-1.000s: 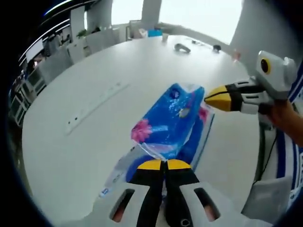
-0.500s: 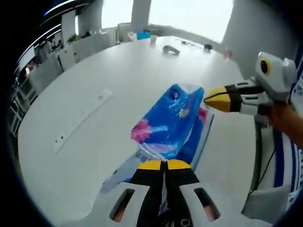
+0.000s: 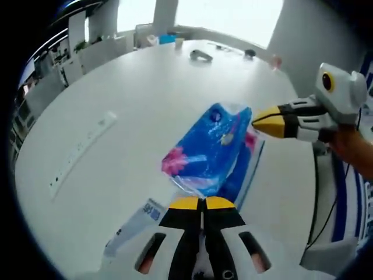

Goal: Arrange the tabletop items into an orderly group along one side of the table until the central work area is clear of visible clutter.

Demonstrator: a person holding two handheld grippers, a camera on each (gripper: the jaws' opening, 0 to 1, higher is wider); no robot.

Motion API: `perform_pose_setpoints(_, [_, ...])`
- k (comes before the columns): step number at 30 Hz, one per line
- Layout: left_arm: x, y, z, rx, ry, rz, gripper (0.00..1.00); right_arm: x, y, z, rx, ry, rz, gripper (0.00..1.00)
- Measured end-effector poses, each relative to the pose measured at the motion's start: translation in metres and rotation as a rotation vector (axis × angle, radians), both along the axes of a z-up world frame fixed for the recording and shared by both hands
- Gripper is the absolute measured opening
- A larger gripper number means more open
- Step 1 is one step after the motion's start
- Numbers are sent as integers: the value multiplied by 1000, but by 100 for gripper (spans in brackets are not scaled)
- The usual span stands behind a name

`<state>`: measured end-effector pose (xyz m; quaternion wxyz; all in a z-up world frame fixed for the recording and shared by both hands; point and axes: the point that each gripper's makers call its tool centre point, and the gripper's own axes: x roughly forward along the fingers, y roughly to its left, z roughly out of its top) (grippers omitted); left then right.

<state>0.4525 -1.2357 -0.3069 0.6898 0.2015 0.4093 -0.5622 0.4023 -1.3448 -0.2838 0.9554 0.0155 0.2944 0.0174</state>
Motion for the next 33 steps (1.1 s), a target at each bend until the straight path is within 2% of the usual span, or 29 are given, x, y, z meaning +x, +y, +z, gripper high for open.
perform_pose_setpoints(9, [-6, -13, -25, 23, 24, -8, 0, -2, -13, -24, 9, 41, -16, 0])
perform_pose_setpoints(16, [-4, -20, -37, 37, 33, -10, 0, -6, -16, -37, 15, 66, -22, 0])
perform_pose_setpoints(29, [-9, -18, -54, 80, 55, -32, 0, -7, -19, -60, 41, 105, -32, 0])
perform_pose_setpoints(33, [-6, -17, -55, 81, 50, -26, 0, -7, -17, -59, 44, 109, -32, 0])
